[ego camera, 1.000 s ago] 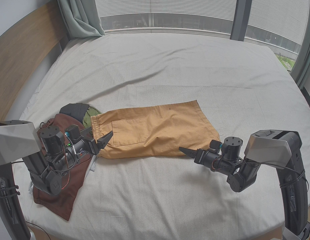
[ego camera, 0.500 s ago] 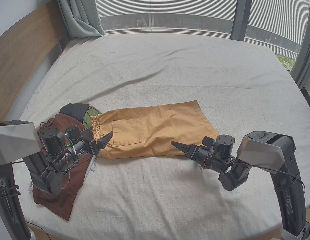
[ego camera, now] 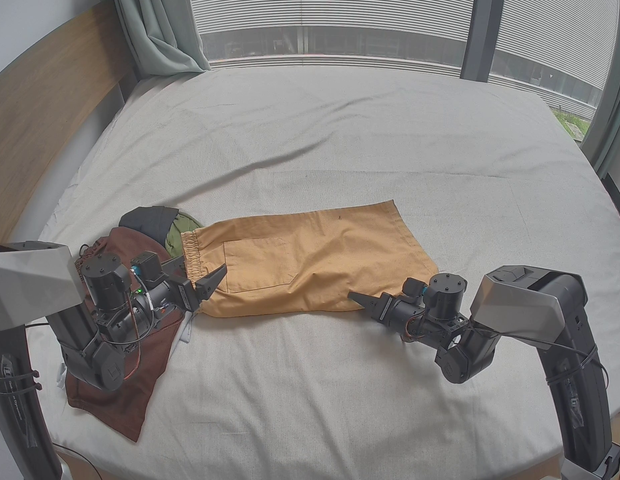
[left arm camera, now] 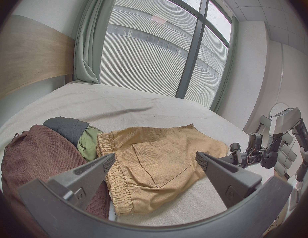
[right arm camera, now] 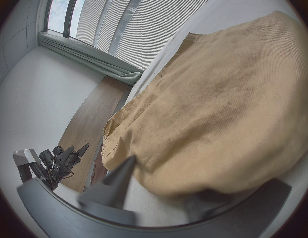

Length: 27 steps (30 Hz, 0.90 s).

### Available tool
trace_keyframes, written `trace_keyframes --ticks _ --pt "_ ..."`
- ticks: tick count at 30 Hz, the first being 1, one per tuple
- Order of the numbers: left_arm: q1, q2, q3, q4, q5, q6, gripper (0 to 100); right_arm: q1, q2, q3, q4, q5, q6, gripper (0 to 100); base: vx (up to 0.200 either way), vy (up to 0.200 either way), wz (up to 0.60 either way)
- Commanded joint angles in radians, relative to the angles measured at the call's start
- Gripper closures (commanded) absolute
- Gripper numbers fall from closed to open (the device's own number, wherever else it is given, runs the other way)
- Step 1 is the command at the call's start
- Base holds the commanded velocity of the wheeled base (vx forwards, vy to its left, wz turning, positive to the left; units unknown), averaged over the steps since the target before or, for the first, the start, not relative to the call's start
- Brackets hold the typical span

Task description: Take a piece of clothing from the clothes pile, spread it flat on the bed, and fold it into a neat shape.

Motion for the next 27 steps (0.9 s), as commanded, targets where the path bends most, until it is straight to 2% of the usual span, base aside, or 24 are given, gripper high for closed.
trace_keyframes --ticks 1,13,27 --pt "0.0 0.002 0.0 -0.001 0.0 0.0 0 0.0 0.003 -0.001 -0.008 0.001 -0.001 100 0.0 0.0 0.0" --pt "0.0 0.002 0.0 -0.001 0.0 -0.002 0 -0.002 -0.007 0.038 -0.019 -0.002 -0.001 100 0.0 0.0 0.0" --pt "0.002 0.002 0.0 -0.001 0.0 -0.003 0 -0.008 -0.095 0.299 -0.152 -0.005 -0.05 100 0.0 0.0 0.0"
